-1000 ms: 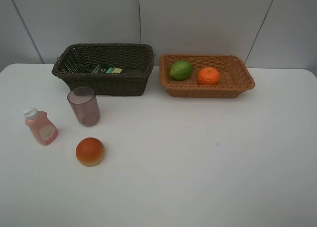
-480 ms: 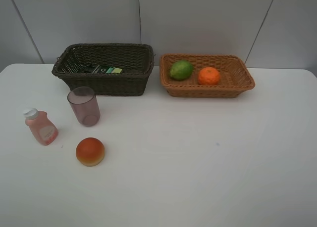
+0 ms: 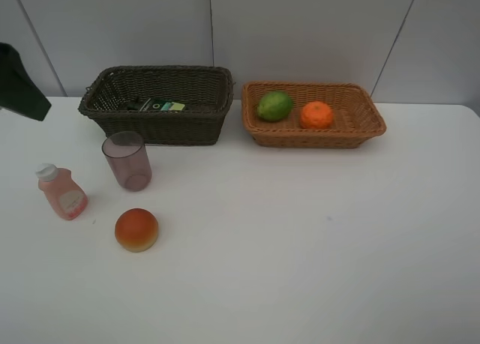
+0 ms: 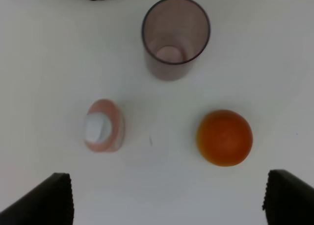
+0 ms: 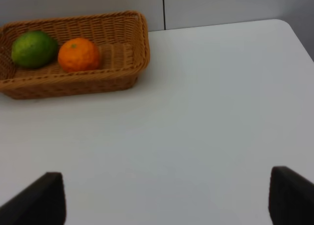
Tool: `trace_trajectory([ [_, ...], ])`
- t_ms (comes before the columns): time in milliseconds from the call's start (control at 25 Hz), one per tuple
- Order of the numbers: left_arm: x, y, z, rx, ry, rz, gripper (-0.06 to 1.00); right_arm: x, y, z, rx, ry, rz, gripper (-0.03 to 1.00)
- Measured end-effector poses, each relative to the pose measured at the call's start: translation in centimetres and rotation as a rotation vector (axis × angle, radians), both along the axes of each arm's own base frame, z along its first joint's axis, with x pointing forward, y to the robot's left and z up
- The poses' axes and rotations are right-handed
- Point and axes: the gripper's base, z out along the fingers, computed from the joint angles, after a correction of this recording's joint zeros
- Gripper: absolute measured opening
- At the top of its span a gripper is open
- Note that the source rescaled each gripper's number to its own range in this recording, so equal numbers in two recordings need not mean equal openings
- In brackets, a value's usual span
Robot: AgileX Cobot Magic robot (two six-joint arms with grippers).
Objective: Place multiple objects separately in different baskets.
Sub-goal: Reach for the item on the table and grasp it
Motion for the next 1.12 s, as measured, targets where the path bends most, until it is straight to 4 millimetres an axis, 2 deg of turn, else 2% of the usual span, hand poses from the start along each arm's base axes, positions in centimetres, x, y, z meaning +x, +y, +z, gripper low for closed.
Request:
trace_trajectory([
  [200,5.8,-4.6,-2.5,0.083,0.095,-0.089,1.00,0.0,0.0,0.0,0.000,0.000,0.000,0.67],
  [360,8.5,-7.1,-5.5,0.132,0.172,-0.104,1.00,0.0,0.0,0.0,0.000,0.000,0.000,0.67],
  [600,10.0,-8.5,-9.2,0.168,0.241,-0.083,1.00,0.0,0.0,0.0,0.000,0.000,0.000,0.67],
  [1120,11.7,-9.2,-13.6,0.219,0.273,-0.104,1.00,0.0,0.0,0.0,0.000,0.000,0.000,0.67],
])
